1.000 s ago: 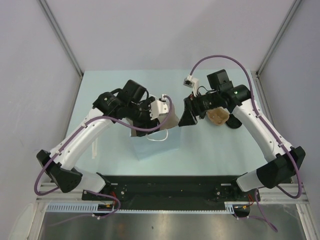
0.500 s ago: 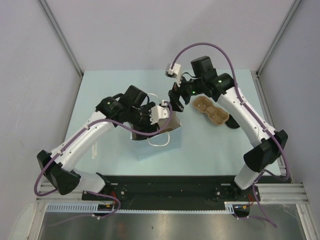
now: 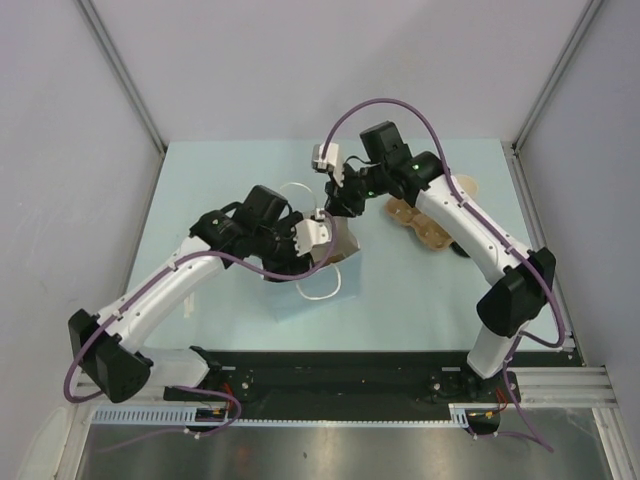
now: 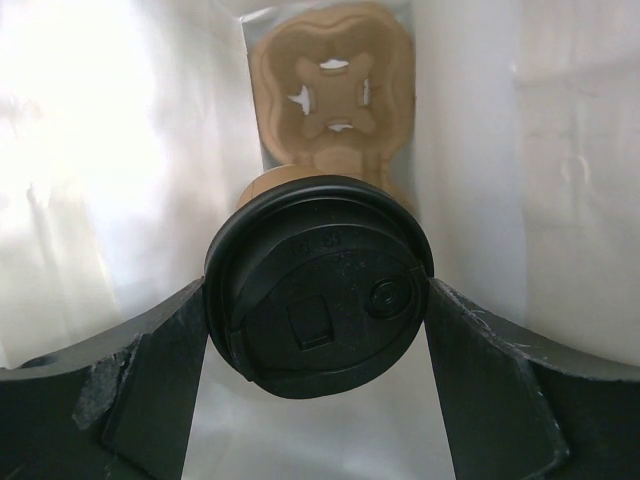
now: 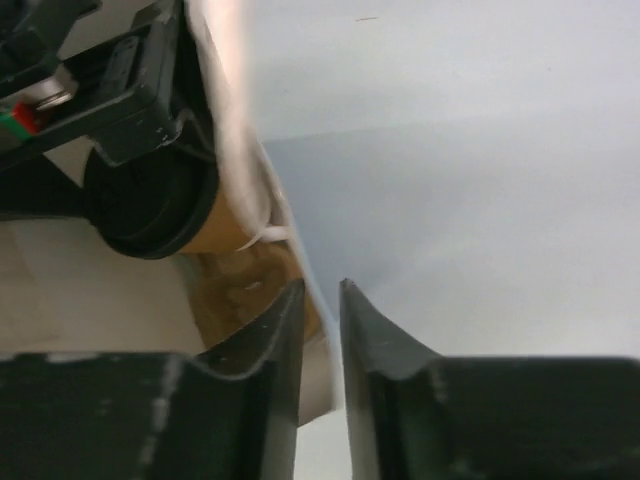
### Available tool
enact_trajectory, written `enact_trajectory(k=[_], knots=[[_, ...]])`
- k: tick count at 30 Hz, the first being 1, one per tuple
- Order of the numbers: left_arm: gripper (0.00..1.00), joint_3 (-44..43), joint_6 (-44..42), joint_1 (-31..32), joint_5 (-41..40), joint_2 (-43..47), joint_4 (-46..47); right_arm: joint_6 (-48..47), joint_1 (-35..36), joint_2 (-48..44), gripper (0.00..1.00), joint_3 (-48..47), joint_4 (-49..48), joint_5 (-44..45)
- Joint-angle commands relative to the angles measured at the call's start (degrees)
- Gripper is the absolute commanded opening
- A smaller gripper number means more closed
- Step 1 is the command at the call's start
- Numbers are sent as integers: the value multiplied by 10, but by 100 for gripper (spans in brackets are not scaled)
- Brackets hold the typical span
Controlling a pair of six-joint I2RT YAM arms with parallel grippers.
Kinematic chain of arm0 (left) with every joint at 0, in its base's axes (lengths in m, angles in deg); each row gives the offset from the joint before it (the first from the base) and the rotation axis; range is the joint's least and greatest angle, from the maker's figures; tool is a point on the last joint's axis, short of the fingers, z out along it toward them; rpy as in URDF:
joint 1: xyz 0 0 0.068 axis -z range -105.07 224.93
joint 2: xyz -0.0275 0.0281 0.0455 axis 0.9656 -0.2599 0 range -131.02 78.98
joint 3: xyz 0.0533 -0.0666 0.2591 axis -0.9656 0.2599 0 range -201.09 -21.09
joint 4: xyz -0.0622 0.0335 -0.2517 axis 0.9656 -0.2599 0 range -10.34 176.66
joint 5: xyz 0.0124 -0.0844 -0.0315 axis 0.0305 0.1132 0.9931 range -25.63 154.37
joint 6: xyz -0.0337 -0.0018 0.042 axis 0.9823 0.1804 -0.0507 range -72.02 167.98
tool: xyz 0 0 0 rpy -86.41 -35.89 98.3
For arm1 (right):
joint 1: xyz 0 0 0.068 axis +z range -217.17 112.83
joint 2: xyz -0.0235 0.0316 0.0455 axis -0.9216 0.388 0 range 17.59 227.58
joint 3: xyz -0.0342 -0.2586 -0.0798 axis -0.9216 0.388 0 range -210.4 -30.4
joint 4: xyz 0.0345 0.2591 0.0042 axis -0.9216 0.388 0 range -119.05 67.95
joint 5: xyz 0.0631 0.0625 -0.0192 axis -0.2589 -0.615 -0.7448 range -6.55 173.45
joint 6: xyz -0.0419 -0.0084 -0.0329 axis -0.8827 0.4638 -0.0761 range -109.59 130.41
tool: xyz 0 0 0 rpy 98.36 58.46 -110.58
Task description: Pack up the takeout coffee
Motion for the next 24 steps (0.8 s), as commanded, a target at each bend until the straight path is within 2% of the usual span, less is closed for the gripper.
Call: enact_trajectory(k=[1,2,10,16,24], knots=[[17,52,29,-4,-31,57,73,23,17,-48,13,34,-47,5],[17,61,30,-3,-42,71,90,42,20,-60,0,48,-75,11],[16,152,24,23,-99,136,168,120,41,-198,0,210,-259,124],[15,212,17,39,-117,172,207,114,70,-264,0,297,-311,192],[13,311,9,62,-153,220,264,99,153,-332,0,385,-365,286]])
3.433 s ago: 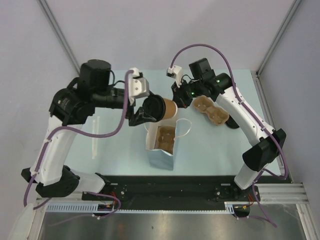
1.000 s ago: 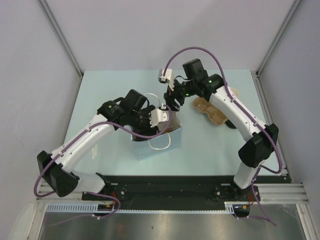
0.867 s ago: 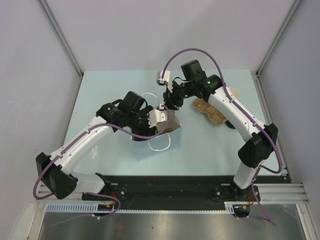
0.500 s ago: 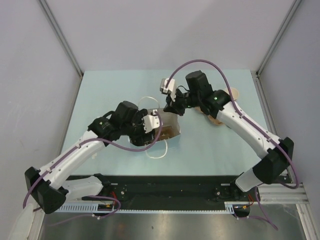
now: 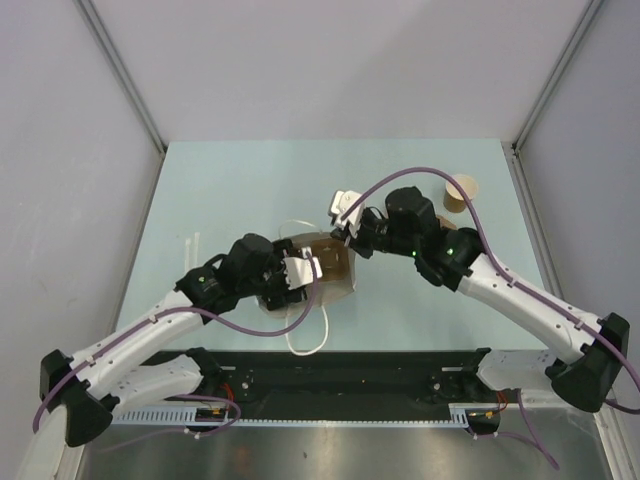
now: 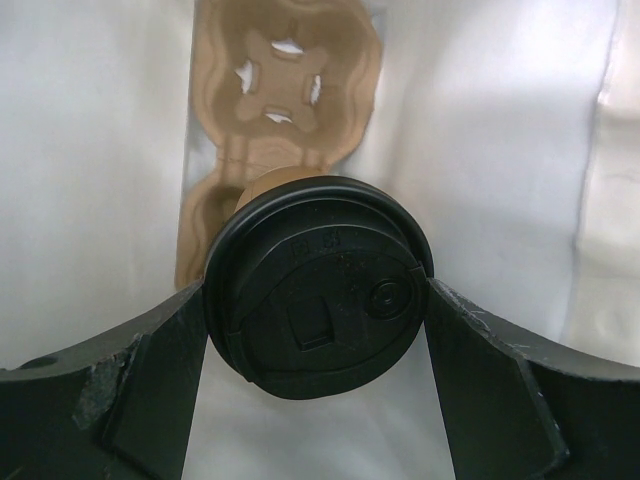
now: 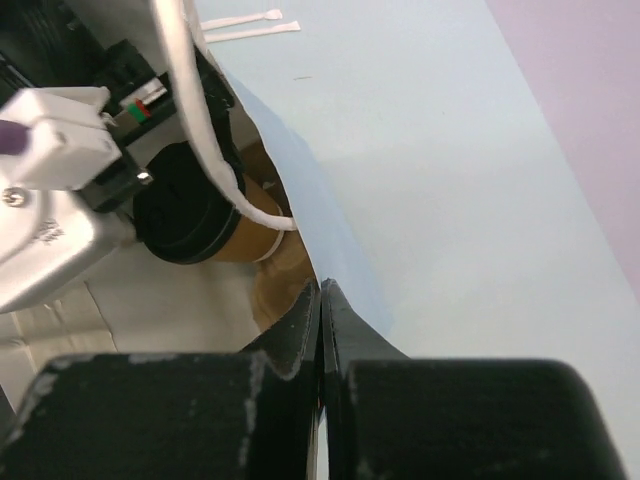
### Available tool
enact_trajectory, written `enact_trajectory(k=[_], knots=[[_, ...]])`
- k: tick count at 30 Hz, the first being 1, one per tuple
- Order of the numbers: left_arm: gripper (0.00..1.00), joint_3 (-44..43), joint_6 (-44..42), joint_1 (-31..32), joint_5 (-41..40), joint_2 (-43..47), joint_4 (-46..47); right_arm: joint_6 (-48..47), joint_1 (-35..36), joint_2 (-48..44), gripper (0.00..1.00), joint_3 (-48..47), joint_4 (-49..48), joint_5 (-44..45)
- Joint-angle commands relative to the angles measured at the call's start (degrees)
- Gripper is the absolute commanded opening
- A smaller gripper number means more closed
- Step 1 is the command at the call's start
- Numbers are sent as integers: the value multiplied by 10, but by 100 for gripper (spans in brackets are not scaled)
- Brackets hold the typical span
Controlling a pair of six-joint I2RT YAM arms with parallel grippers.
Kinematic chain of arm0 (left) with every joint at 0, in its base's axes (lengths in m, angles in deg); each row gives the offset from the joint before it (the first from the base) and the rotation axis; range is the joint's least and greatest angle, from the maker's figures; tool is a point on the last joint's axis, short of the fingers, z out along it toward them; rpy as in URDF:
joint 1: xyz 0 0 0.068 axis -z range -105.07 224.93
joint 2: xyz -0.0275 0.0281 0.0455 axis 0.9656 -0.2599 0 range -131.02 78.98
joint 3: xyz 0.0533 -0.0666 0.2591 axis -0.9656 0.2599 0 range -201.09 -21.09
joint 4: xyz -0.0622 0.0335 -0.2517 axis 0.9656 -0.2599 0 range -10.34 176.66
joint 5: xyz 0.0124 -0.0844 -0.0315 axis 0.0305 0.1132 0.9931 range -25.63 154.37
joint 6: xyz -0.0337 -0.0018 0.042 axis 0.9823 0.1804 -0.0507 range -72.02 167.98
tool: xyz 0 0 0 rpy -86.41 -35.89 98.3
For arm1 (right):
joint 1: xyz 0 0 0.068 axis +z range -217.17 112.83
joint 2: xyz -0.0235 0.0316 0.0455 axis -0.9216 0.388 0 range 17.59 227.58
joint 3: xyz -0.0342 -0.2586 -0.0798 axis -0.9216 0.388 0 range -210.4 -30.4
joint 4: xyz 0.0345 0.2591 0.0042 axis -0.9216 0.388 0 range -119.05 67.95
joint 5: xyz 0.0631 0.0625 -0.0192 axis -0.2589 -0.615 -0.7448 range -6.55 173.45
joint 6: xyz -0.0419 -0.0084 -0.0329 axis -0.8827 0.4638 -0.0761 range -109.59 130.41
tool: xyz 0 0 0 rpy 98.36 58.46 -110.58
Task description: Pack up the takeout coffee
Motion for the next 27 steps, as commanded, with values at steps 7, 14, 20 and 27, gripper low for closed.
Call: enact_trajectory(k=[7,14,20,27], knots=[[12,82,-11,10,-47,80,84,13,64,-59,0,46,-62,108],[10,55,7,22,-26,61,116,50,79,-54,0,45,-66,138],[10,44,12,39,-24,28,144,71,85,-50,0,45,-68,157],[10,35,23,54,-17,28,152,82,93,-49,0,46,-62,170]])
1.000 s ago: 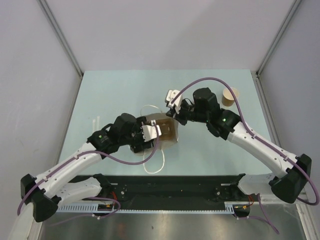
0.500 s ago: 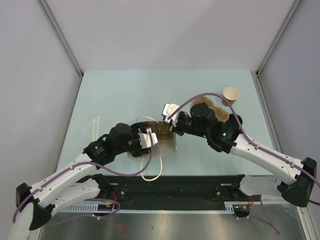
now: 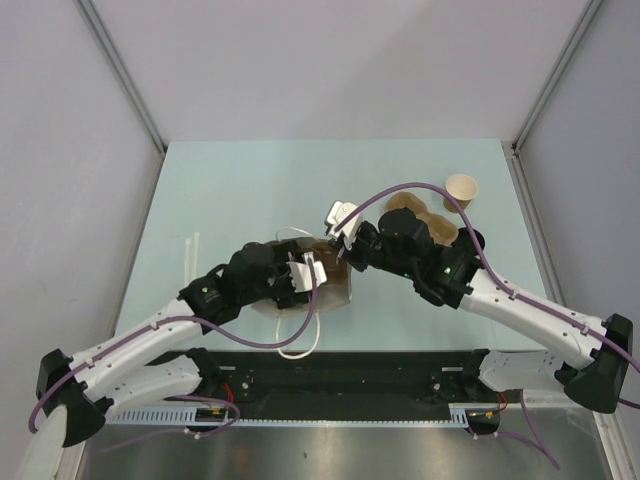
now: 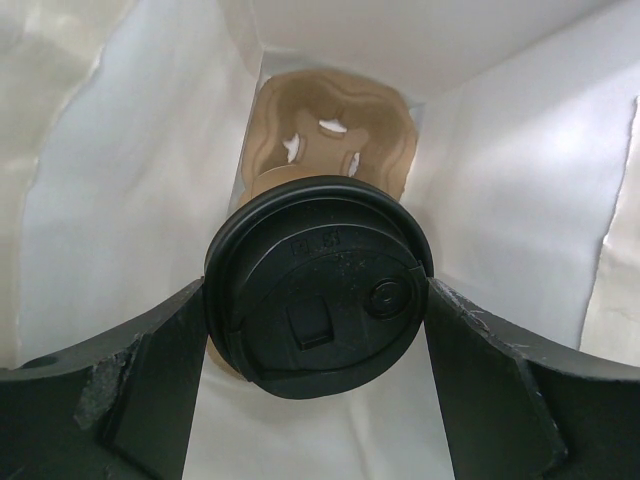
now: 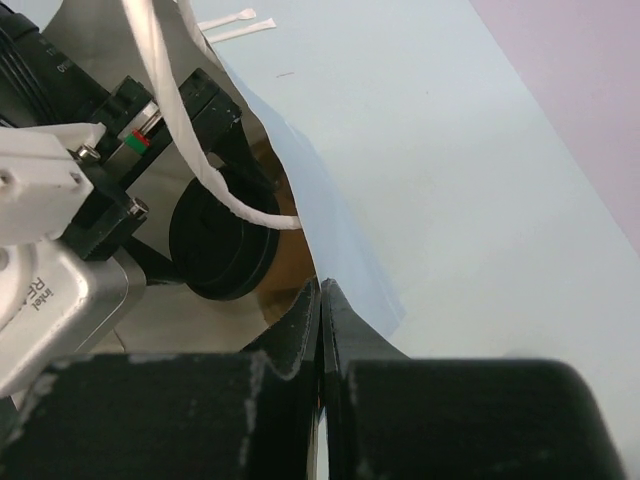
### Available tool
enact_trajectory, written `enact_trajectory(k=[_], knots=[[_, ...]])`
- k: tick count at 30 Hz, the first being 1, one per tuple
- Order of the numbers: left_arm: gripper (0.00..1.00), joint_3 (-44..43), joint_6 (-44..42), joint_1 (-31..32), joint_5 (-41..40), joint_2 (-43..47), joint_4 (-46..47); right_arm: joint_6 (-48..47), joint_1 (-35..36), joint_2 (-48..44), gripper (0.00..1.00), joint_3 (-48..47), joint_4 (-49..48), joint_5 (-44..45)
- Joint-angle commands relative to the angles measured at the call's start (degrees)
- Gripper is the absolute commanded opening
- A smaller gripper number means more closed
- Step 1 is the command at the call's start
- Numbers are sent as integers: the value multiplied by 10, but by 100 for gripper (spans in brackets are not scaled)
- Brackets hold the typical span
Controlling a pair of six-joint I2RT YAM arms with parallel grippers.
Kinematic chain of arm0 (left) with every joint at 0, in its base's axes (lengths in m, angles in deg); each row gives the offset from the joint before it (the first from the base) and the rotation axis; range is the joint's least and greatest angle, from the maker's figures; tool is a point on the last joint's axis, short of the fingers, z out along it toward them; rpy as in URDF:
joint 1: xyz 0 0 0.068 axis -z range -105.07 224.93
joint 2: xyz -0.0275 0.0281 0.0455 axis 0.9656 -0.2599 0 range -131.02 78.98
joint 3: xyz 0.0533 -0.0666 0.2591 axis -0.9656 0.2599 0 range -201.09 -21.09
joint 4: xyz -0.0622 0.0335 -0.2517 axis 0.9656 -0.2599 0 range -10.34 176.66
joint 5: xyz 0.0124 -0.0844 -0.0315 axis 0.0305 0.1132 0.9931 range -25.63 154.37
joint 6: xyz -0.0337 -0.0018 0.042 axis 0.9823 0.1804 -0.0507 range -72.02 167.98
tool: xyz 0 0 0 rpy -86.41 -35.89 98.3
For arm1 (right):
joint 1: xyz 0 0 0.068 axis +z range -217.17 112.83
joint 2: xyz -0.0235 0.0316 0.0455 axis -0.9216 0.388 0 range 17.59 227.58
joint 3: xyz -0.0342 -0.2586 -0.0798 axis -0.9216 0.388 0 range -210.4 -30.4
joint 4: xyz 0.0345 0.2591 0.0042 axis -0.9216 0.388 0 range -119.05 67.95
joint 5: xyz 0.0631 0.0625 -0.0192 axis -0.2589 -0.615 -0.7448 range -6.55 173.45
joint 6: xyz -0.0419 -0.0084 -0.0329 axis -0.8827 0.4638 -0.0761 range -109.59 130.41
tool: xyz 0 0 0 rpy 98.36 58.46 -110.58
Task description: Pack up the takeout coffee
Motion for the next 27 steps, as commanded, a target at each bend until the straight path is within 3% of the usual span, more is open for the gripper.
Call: enact_trajectory(k=[1,27], knots=[[10,-28,25,9,20,-7,19,17,5,-12,0,-3,-26,21],[10,-48,58,9,25,-107,99,36,6,9,0,-3,-42,2]])
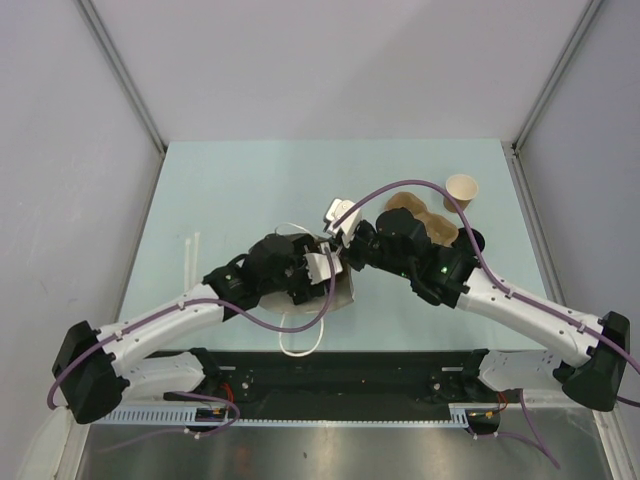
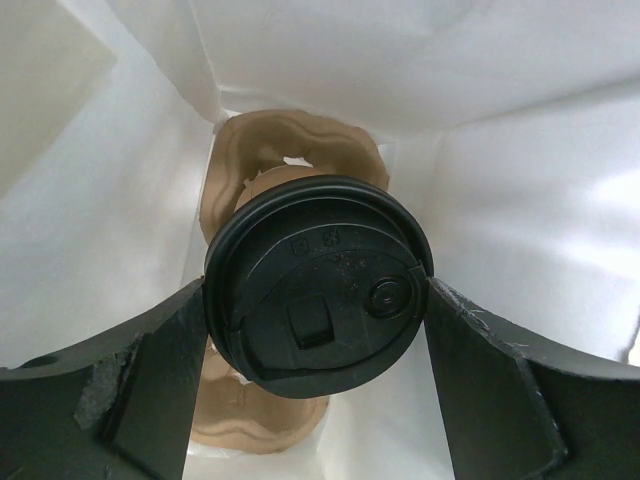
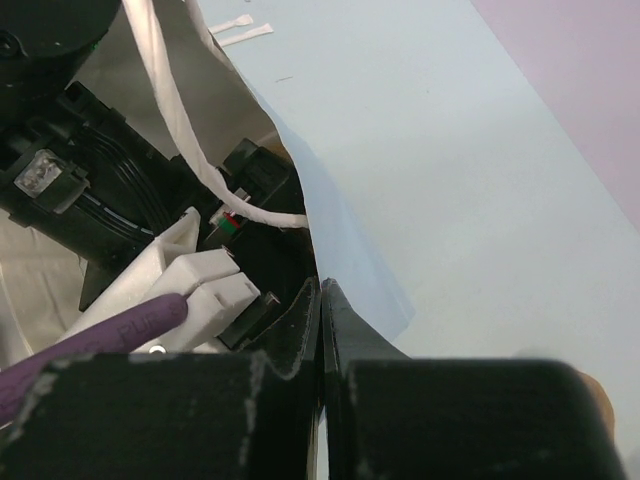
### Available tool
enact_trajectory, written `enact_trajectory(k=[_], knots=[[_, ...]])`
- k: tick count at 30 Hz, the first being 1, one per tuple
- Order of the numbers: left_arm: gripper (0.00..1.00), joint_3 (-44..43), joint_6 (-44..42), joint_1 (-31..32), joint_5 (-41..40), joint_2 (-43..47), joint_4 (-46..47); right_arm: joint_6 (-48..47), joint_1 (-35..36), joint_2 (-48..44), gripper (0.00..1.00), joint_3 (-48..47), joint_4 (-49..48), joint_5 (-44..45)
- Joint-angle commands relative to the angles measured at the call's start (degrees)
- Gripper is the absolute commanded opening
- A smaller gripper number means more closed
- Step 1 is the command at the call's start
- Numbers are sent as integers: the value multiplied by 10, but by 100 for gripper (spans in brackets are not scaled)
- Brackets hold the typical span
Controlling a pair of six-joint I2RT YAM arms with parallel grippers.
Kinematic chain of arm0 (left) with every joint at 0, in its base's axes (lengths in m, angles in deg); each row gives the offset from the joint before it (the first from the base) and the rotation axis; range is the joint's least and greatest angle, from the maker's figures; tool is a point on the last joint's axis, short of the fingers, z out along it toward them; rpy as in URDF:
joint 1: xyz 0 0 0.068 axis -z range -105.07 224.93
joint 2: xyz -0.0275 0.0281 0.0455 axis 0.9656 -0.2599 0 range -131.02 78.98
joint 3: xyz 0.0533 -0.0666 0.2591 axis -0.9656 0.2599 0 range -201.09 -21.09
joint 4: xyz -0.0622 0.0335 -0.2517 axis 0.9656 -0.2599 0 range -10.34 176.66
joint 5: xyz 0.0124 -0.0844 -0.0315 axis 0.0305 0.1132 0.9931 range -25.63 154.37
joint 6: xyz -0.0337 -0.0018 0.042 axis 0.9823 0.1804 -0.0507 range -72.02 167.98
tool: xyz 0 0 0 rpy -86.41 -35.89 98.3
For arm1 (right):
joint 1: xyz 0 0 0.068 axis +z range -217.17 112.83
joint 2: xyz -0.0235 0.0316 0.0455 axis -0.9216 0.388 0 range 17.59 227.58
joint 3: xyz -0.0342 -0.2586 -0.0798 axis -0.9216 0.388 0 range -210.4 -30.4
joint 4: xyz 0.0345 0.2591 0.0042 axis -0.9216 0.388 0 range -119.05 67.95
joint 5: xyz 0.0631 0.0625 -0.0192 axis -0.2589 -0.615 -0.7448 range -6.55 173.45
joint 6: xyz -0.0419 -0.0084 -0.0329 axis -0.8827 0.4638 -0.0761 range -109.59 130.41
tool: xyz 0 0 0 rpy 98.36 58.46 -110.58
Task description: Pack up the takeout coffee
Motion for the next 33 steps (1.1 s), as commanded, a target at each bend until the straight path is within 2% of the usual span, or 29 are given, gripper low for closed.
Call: enact_trajectory(k=[1,21,33], knots=[[10,-20,12,4,2,-11,53,17,3,4,0,-3,-30,-6],[9,9,6,4,-8,-73,86,23,-10,11,0,-3,-34,-27],[8,-25,21,-32,16,-134,47,37,-75,24,0,-3,-37,-119]])
